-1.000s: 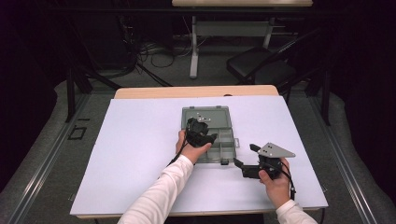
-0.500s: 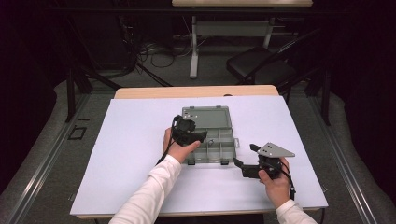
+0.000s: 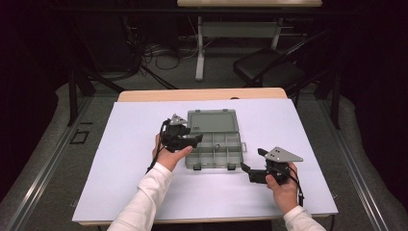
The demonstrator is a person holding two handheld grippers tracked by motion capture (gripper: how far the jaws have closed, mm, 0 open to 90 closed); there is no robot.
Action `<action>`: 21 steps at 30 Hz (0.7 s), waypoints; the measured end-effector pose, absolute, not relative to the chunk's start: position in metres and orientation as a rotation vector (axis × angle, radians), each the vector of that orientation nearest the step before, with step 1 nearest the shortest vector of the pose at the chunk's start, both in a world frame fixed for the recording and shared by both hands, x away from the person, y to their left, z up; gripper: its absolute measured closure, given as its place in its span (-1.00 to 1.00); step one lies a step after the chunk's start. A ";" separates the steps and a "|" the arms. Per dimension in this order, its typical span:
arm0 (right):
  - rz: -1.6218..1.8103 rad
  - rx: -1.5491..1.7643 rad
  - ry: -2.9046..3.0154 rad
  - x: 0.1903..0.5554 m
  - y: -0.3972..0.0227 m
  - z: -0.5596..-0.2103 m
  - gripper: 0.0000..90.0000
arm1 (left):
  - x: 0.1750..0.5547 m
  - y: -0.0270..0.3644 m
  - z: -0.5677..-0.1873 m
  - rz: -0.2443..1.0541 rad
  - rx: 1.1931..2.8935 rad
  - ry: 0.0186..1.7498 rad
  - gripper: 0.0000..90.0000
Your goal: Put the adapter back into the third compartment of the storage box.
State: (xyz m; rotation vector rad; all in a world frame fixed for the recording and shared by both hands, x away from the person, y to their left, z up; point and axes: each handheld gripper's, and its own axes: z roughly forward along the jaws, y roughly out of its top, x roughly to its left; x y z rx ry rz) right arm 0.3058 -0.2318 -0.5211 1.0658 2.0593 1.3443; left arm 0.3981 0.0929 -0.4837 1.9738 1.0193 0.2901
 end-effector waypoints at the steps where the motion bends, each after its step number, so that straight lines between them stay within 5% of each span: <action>1: 1.344 1.064 2.059 0.306 -0.232 -0.521 -0.66 | 0.397 0.095 -0.485 0.292 1.969 1.014 -0.15; 21: 1.350 1.061 2.054 0.306 -0.234 -0.521 -0.66 | 0.390 0.108 -0.494 0.232 1.978 1.050 -0.33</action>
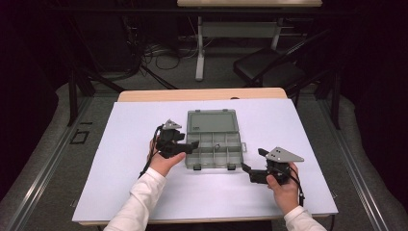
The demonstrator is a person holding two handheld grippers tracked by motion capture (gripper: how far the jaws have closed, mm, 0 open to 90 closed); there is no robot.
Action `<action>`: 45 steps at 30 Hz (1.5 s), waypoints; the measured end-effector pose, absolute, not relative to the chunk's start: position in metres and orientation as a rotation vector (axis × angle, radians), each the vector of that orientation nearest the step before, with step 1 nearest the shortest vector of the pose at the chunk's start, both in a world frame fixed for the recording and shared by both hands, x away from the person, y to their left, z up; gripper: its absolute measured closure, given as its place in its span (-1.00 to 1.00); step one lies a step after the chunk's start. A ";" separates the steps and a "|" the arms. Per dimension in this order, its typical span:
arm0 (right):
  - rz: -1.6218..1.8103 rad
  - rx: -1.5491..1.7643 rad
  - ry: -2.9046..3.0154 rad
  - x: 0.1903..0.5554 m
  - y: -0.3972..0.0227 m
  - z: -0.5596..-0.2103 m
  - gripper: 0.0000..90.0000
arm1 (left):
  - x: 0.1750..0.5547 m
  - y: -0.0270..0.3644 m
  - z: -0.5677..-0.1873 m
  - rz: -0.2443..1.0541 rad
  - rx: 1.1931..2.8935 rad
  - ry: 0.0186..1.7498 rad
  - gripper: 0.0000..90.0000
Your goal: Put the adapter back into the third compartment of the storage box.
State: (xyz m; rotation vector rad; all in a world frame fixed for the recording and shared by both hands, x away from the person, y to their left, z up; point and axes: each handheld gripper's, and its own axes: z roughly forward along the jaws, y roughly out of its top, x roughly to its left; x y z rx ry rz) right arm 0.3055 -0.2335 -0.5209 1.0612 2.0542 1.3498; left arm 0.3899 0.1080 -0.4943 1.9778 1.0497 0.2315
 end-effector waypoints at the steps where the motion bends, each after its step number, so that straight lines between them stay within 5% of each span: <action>1: 1.350 1.061 2.055 0.306 -0.234 -0.521 -0.66 | 0.390 0.108 -0.495 0.234 1.983 1.048 -0.33; 21: 1.352 1.063 2.056 0.306 -0.233 -0.521 -0.66 | 0.385 0.107 -0.532 0.259 2.094 1.083 -0.31; 45: 1.353 1.059 2.062 0.306 -0.234 -0.521 -0.66 | 0.388 0.101 -0.551 0.289 2.182 1.083 -0.07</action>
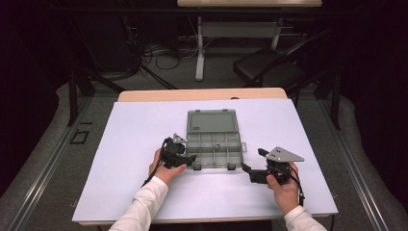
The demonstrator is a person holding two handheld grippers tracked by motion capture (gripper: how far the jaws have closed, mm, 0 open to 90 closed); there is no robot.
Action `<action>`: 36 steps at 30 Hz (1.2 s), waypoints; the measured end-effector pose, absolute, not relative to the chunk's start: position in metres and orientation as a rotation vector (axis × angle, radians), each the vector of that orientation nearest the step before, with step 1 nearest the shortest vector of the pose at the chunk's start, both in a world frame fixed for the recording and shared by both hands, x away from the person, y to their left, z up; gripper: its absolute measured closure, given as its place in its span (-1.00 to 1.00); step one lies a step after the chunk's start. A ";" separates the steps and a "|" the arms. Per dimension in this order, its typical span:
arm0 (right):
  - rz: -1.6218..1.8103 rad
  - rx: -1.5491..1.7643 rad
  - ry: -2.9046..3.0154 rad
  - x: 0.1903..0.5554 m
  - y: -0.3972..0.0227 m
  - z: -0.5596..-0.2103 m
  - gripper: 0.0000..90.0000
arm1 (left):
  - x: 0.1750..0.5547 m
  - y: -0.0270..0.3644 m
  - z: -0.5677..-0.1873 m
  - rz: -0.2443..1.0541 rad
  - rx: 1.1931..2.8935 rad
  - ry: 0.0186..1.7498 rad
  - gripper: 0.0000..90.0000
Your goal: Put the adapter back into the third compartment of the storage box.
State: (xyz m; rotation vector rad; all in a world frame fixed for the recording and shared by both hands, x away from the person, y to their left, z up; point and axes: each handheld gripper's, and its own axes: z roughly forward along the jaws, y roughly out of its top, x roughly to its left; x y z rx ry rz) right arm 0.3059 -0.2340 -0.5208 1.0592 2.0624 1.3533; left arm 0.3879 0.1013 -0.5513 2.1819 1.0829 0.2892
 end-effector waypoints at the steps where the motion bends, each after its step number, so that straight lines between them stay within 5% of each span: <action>1: 1.353 1.059 2.063 0.306 -0.234 -0.521 -0.66 | 0.388 0.101 -0.553 0.301 2.171 1.089 -0.07; 13: 1.352 1.058 2.064 0.307 -0.234 -0.521 -0.66 | 0.390 0.101 -0.556 0.278 2.175 1.084 0.13; 36: 1.349 1.064 2.094 0.320 -0.231 -0.508 -0.66 | 0.389 0.098 -0.557 0.325 2.187 1.081 0.12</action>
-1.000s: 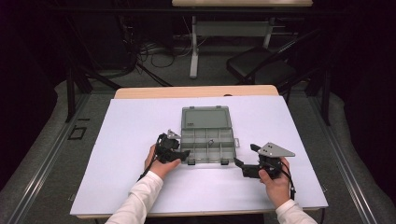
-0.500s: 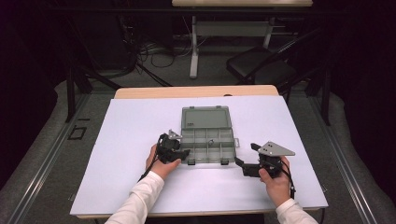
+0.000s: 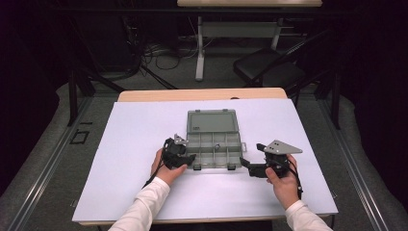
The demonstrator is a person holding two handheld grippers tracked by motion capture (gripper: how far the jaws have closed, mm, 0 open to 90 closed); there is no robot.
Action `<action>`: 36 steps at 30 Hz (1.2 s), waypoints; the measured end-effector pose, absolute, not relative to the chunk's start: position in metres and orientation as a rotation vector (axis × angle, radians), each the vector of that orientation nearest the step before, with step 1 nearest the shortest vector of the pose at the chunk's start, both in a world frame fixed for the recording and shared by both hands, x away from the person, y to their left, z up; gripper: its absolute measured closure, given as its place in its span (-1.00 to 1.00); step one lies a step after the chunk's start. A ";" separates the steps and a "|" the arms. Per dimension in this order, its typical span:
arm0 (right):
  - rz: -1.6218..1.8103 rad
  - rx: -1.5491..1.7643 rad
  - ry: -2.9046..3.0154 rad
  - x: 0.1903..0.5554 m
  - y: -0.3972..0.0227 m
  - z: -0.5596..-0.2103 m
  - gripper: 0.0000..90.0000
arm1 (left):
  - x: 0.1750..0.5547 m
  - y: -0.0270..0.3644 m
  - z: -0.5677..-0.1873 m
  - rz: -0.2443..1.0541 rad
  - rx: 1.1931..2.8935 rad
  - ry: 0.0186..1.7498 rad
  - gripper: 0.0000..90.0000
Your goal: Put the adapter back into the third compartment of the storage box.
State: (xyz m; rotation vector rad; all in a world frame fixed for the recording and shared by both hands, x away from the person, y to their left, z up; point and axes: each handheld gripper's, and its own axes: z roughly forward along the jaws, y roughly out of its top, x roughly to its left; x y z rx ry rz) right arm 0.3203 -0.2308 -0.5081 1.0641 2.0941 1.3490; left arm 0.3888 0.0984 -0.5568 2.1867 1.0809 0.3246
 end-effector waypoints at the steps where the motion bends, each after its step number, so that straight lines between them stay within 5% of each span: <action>1: 1.350 1.068 2.088 0.322 -0.230 -0.507 -0.66 | 0.389 0.098 -0.557 0.328 2.188 1.078 0.12; 36: 1.294 1.292 2.127 0.404 -0.220 -0.480 -0.68 | 0.388 0.097 -0.558 0.346 2.178 1.082 0.12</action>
